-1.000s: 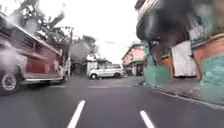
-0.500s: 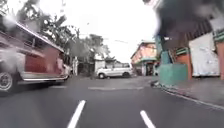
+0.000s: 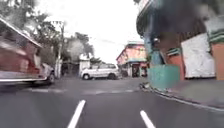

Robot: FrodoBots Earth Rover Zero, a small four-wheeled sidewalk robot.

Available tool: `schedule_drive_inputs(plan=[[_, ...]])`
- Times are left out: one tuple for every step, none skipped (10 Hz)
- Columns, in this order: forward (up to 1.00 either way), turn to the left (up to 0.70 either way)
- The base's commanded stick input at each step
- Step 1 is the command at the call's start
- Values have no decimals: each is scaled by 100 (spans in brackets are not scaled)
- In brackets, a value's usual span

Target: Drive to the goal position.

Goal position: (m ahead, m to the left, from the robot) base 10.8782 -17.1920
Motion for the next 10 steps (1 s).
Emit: schedule_drive_inputs(plan=[[100,10],[100,18],[100,12],[100,14],[100,15],[100,15],[100,11],[100,12],[100,7],[100,4]])
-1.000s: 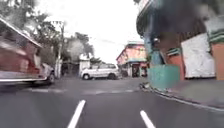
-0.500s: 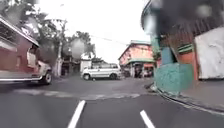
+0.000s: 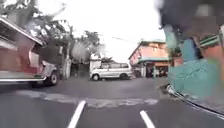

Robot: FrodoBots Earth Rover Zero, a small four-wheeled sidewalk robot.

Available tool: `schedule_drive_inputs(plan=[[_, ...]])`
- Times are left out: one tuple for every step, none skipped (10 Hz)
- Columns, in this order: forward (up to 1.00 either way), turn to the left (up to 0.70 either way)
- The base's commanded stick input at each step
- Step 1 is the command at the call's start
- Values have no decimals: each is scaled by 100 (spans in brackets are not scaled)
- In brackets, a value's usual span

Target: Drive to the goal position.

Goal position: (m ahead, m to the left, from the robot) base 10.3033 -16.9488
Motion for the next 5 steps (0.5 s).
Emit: schedule_drive_inputs(plan=[[100,14],[100,12],[100,-7],[100,-40],[100,-40]])
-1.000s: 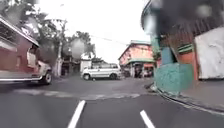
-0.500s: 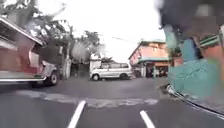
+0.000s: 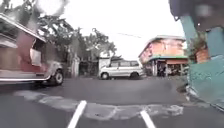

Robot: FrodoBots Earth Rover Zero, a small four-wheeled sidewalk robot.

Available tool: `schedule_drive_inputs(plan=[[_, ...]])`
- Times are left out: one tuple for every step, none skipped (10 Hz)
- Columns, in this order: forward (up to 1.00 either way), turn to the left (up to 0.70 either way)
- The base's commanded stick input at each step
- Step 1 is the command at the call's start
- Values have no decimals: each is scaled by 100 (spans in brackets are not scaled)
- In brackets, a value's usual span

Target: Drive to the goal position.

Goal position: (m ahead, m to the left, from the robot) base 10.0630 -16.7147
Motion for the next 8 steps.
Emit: schedule_drive_inputs(plan=[[100,-40],[100,-40],[100,-40],[100,-40],[100,-40],[100,-40],[100,-38],[100,9]])
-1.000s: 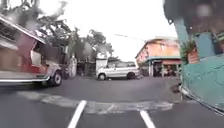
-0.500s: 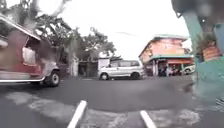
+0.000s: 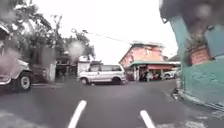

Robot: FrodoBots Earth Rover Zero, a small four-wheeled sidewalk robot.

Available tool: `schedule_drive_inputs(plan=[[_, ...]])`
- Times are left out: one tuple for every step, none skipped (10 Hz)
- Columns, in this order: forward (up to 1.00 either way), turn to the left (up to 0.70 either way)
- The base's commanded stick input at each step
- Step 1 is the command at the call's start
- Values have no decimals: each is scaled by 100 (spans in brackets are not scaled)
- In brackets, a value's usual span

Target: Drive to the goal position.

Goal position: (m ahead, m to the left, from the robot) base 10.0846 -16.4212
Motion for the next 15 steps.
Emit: schedule_drive_inputs(plan=[[100,18],[100,18],[100,15],[100,10],[100,-2],[100,-37],[100,-40],[100,-40],[100,-40],[100,-40],[100,-40],[100,-40],[100,-40],[100,-40],[100,-40]])
